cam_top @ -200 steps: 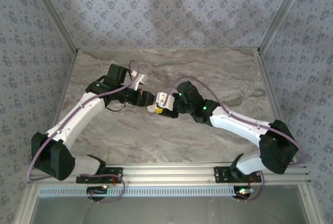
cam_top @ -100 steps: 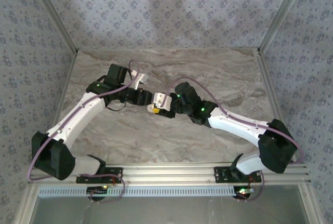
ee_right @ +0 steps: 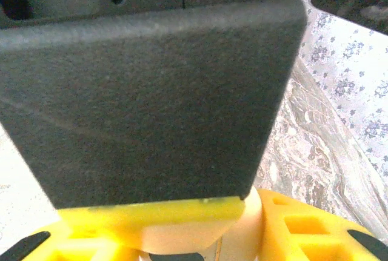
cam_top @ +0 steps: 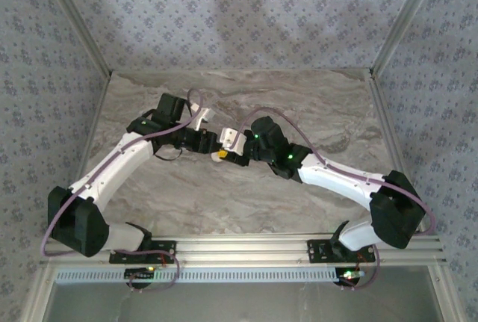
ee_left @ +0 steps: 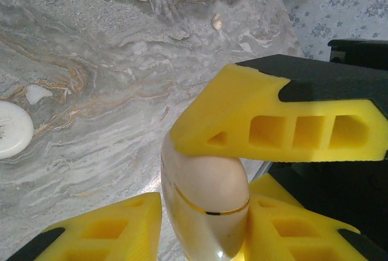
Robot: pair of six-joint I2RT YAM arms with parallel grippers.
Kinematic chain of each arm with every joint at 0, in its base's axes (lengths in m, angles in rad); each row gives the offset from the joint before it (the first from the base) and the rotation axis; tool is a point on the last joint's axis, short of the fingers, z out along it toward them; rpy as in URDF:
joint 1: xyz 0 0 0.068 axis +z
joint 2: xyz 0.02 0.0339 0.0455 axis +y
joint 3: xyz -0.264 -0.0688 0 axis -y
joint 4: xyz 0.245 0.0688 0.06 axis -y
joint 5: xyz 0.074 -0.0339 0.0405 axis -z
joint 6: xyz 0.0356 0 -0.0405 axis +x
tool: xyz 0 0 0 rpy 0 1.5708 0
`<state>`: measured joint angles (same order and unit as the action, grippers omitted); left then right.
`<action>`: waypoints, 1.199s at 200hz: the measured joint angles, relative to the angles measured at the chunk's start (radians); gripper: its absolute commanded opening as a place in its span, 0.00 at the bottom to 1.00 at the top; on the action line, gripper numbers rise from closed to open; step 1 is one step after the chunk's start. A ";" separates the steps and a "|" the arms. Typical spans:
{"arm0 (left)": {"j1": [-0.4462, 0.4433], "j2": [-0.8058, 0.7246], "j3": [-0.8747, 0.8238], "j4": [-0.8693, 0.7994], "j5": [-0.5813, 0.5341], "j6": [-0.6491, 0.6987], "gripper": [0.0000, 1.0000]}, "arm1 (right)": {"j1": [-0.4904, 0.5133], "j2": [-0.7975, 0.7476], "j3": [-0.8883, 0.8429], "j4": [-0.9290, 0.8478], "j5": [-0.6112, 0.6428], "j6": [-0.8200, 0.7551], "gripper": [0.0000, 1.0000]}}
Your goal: Insert wireless bluetooth earbuds into charging case
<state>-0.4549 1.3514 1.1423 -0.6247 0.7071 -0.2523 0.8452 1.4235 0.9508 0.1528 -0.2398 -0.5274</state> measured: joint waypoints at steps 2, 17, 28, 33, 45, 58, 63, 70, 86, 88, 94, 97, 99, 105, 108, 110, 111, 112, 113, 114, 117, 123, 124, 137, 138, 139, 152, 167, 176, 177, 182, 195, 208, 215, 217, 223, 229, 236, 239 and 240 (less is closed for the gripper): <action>0.000 0.000 0.000 0.000 0.001 0.001 0.37 | 0.000 0.000 0.000 0.001 0.000 0.001 0.44; -0.004 0.000 0.000 0.000 0.001 0.001 0.32 | 0.000 0.002 0.000 0.001 0.000 0.007 0.44; -0.004 0.000 0.000 0.002 0.001 -0.001 0.30 | 0.000 0.003 0.000 0.001 0.000 0.009 0.44; -0.004 0.000 0.000 0.003 0.001 -0.001 0.28 | 0.000 0.003 0.000 0.001 0.000 0.011 0.44; -0.005 0.000 0.000 0.005 0.000 0.000 0.26 | 0.000 0.003 0.000 0.001 0.001 0.013 0.45; -0.005 0.000 0.000 0.008 0.000 0.001 0.25 | 0.000 0.003 0.000 0.001 0.006 0.014 0.46; -0.005 0.000 0.000 0.010 0.000 0.002 0.25 | 0.000 0.003 0.000 0.001 0.008 0.015 0.47; -0.005 0.000 0.000 0.011 0.000 0.006 0.25 | 0.000 0.003 0.000 0.001 0.008 0.015 0.49; -0.005 0.000 0.000 0.015 0.002 0.021 0.24 | -0.001 0.003 0.000 0.001 0.008 0.016 0.60; -0.005 0.000 0.000 0.016 0.002 0.025 0.24 | -0.001 0.003 0.000 0.001 0.009 0.021 0.62; -0.005 0.000 0.000 0.018 0.003 0.033 0.24 | -0.002 0.003 0.000 0.003 0.008 0.020 0.67; -0.005 0.000 -0.001 0.019 0.003 0.038 0.24 | -0.002 0.003 0.000 0.005 0.008 0.022 0.70; -0.005 0.000 -0.001 0.020 0.003 0.042 0.24 | -0.002 0.003 0.000 0.006 0.006 0.016 0.71; -0.005 0.000 -0.002 0.020 0.003 0.054 0.24 | -0.003 -0.001 0.000 0.007 0.004 0.020 0.73; -0.005 0.000 -0.003 0.021 0.003 0.061 0.24 | -0.004 -0.005 -0.001 0.006 0.001 0.028 0.75; -0.005 0.000 -0.003 0.021 0.003 0.067 0.24 | -0.005 -0.006 -0.001 0.006 -0.001 0.028 0.75; -0.005 0.000 -0.003 0.021 0.003 0.068 0.24 | -0.006 -0.008 -0.001 0.006 -0.003 0.026 0.75; -0.005 0.000 -0.003 0.020 0.003 0.071 0.24 | -0.006 -0.009 -0.002 0.006 -0.005 0.025 0.76; -0.005 0.000 -0.003 0.021 0.003 0.072 0.24 | -0.006 -0.010 -0.002 0.006 -0.006 0.025 0.76; -0.005 0.000 -0.003 0.020 0.003 0.074 0.24 | -0.006 -0.012 -0.002 0.006 -0.009 0.029 0.76; -0.005 0.000 -0.004 0.022 0.003 0.083 0.24 | -0.010 -0.018 -0.004 0.006 -0.013 0.033 0.77; -0.005 0.000 -0.008 0.027 0.005 0.101 0.24 | -0.016 -0.032 -0.008 0.004 -0.029 0.037 0.77; -0.005 0.000 -0.008 0.027 0.005 0.103 0.24 | -0.018 -0.036 -0.010 0.004 -0.034 0.039 0.77; -0.004 -0.002 -0.026 0.042 0.017 0.148 0.24 | -0.045 -0.080 -0.024 -0.007 -0.085 0.047 0.78; -0.004 -0.002 -0.027 0.043 0.018 0.149 0.24 | -0.048 -0.085 -0.026 -0.009 -0.093 0.049 0.78; -0.004 -0.002 -0.028 0.044 0.019 0.152 0.24 | -0.050 -0.088 -0.027 -0.011 -0.097 0.050 0.78; -0.003 -0.010 -0.057 0.062 0.042 0.210 0.24 | -0.094 -0.137 -0.034 -0.042 -0.162 0.059 0.77; -0.004 -0.038 -0.101 0.084 0.075 0.294 0.24 | -0.155 -0.190 -0.032 -0.102 -0.247 0.066 0.75; -0.004 -0.067 -0.128 0.099 0.094 0.352 0.22 | -0.189 -0.212 -0.026 -0.152 -0.292 0.063 0.75; -0.004 -0.069 -0.130 0.100 0.095 0.357 0.22 | -0.192 -0.213 -0.025 -0.156 -0.296 0.063 0.74; -0.006 -0.089 -0.145 0.106 0.102 0.388 0.21 | -0.208 -0.220 -0.017 -0.189 -0.317 0.062 0.74; -0.006 -0.139 -0.175 0.119 0.123 0.465 0.20 | -0.238 -0.223 0.013 -0.280 -0.364 0.041 0.74; -0.008 -0.193 -0.203 0.140 0.143 0.537 0.19 | -0.248 -0.215 0.050 -0.373 -0.399 0.012 0.73; -0.010 -0.217 -0.214 0.152 0.151 0.570 0.19 | -0.248 -0.208 0.071 -0.414 -0.413 -0.004 0.73; -0.011 -0.222 -0.216 0.153 0.153 0.577 0.19 | -0.247 -0.204 0.077 -0.425 -0.418 -0.010 0.72; -0.013 -0.237 -0.222 0.158 0.161 0.605 0.18 | -0.247 -0.192 0.098 -0.460 -0.434 -0.024 0.71; -0.016 -0.249 -0.227 0.164 0.167 0.632 0.17 | -0.247 -0.179 0.117 -0.486 -0.447 -0.035 0.70; -0.019 -0.258 -0.232 0.168 0.172 0.657 0.17 | -0.247 -0.163 0.138 -0.513 -0.463 -0.049 0.68; -0.021 -0.261 -0.233 0.169 0.174 0.668 0.17 | -0.246 -0.156 0.145 -0.523 -0.469 -0.057 0.67; -0.023 -0.262 -0.234 0.169 0.174 0.673 0.17 | -0.246 -0.154 0.147 -0.525 -0.470 -0.057 0.67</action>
<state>-0.4774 1.0893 0.9085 -0.4553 0.8810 0.4206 0.5995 1.2694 1.0981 -0.3725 -0.7097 -0.5842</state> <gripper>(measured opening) 0.218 0.694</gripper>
